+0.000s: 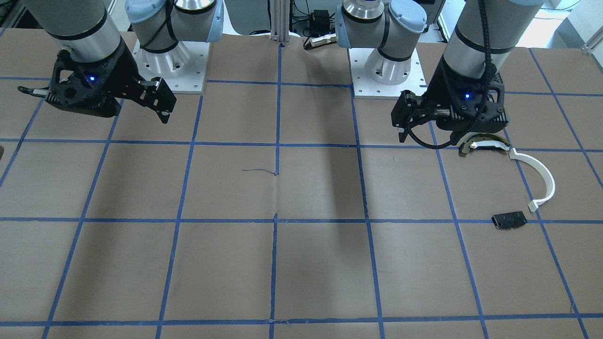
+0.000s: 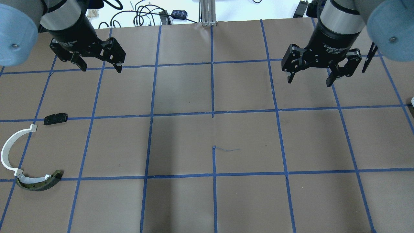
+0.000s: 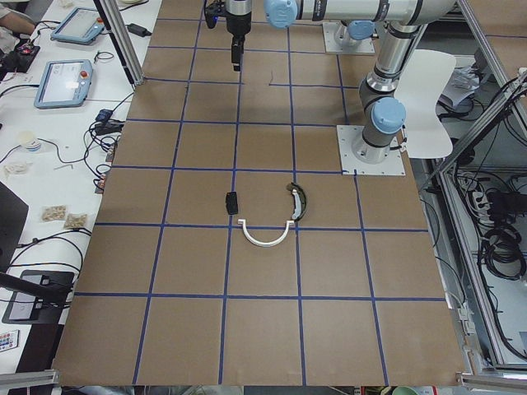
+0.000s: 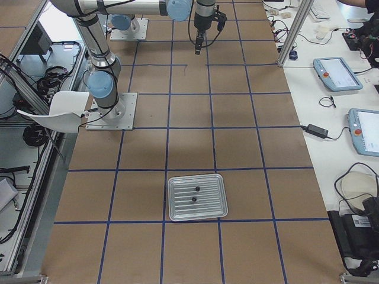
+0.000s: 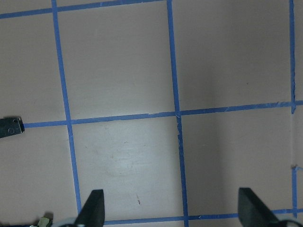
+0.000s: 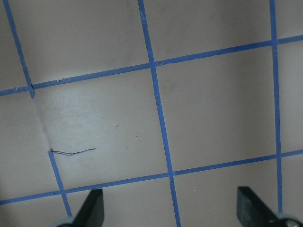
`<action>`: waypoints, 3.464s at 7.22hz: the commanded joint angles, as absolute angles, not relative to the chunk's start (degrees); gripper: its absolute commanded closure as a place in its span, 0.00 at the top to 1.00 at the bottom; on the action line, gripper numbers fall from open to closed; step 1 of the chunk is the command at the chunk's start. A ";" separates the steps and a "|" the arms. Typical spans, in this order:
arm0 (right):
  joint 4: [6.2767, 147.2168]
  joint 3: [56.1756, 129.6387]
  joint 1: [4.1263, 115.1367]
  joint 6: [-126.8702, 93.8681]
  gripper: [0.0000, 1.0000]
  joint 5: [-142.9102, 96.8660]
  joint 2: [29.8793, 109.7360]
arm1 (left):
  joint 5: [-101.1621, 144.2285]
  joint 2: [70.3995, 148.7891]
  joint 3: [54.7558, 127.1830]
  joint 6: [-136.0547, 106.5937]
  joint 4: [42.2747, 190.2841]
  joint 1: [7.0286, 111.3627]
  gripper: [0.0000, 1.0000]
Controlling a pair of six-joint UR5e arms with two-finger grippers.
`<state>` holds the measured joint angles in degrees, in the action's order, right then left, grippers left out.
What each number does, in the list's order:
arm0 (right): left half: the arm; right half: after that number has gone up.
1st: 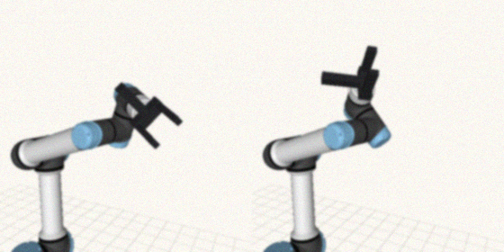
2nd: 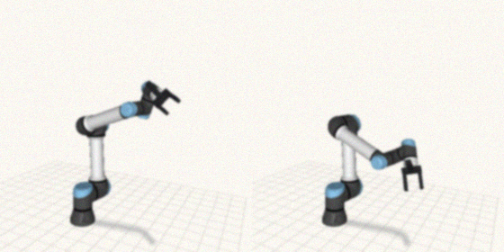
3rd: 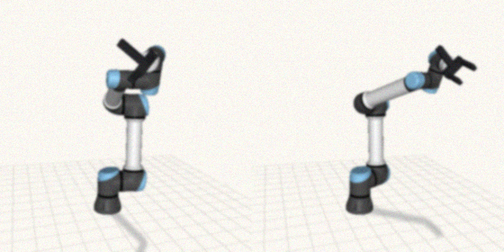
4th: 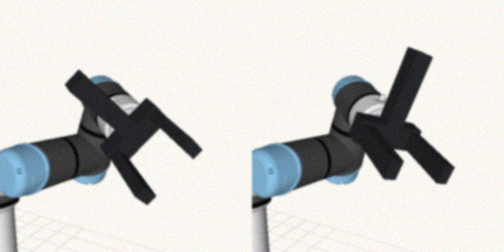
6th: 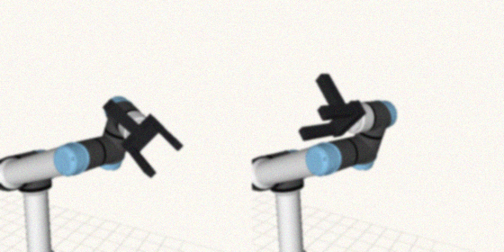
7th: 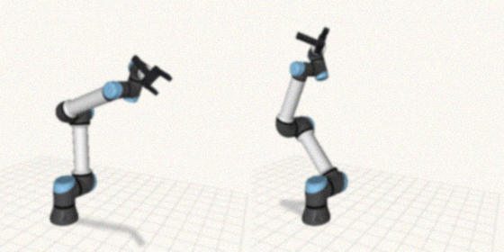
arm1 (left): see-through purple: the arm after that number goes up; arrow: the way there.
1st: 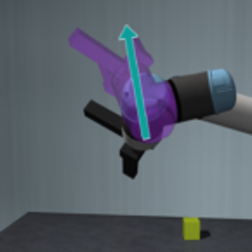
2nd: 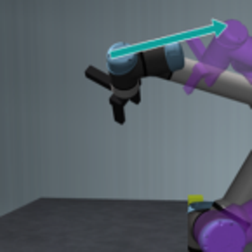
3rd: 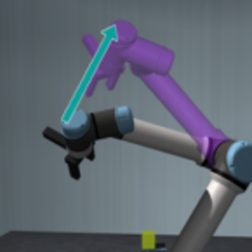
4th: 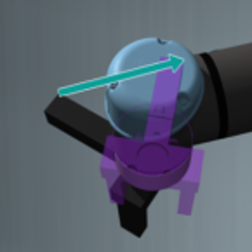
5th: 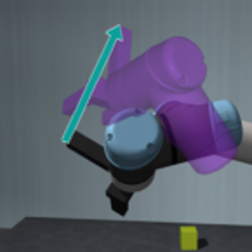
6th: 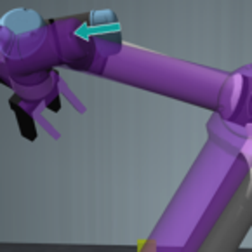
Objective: Place bearing gear from tray to pile
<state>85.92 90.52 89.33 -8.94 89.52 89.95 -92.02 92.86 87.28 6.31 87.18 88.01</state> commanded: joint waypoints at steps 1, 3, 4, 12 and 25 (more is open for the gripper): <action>86.05 90.88 89.21 -9.05 1.00 89.74 89.91 | -92.02 92.90 87.28 6.33 87.19 88.07 1.00; 86.57 91.05 87.38 -9.14 1.00 89.82 89.65 | -92.11 92.81 87.28 6.24 87.19 87.98 1.00; 86.40 91.23 83.27 -8.88 1.00 89.82 89.56 | -92.11 92.73 87.28 6.33 87.19 88.07 1.00; 110.56 96.33 47.42 38.04 1.00 95.35 76.33 | -92.11 92.55 87.28 6.24 87.45 88.07 1.00; 129.46 95.54 36.91 58.10 0.59 95.10 57.92 | -91.93 92.55 87.28 6.33 87.19 87.98 1.00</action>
